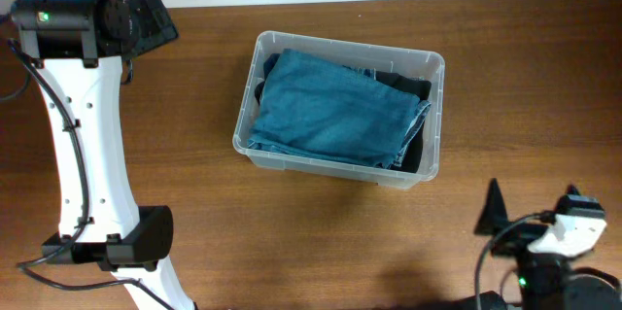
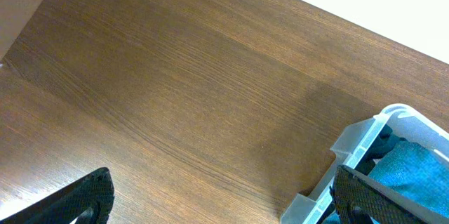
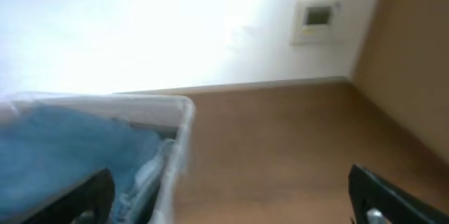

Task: Pack container

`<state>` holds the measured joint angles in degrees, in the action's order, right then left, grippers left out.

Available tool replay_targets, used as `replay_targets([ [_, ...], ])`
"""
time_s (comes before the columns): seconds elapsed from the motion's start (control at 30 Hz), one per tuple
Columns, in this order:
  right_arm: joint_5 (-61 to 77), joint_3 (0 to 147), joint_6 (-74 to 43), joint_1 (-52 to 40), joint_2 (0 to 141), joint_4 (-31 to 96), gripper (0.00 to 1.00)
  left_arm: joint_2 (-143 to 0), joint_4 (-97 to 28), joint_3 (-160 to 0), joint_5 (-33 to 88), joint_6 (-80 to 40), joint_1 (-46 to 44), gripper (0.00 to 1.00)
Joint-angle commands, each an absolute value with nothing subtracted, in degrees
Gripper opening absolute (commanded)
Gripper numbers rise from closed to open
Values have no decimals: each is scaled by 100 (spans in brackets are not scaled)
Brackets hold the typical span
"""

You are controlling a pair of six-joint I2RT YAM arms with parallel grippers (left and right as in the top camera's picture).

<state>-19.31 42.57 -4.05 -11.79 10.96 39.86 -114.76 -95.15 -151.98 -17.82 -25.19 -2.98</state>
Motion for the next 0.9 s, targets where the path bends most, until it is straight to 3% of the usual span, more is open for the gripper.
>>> replay_targets([
  [0.0, -1243, 3433, -390, -1090, 808, 3041, 98, -11480, -9524, -15192, -1778, -2591, -283, 99],
  [0.17, -419, 2231, -392, -738, 384, 1409, 99, -11480, -9524, -15192, -1780, -2591, -283, 99],
  [0.87, -301, 32, -543, -410, 21, -1372, 99, -11480, -9524, -15192, -1778, -2591, -283, 99],
])
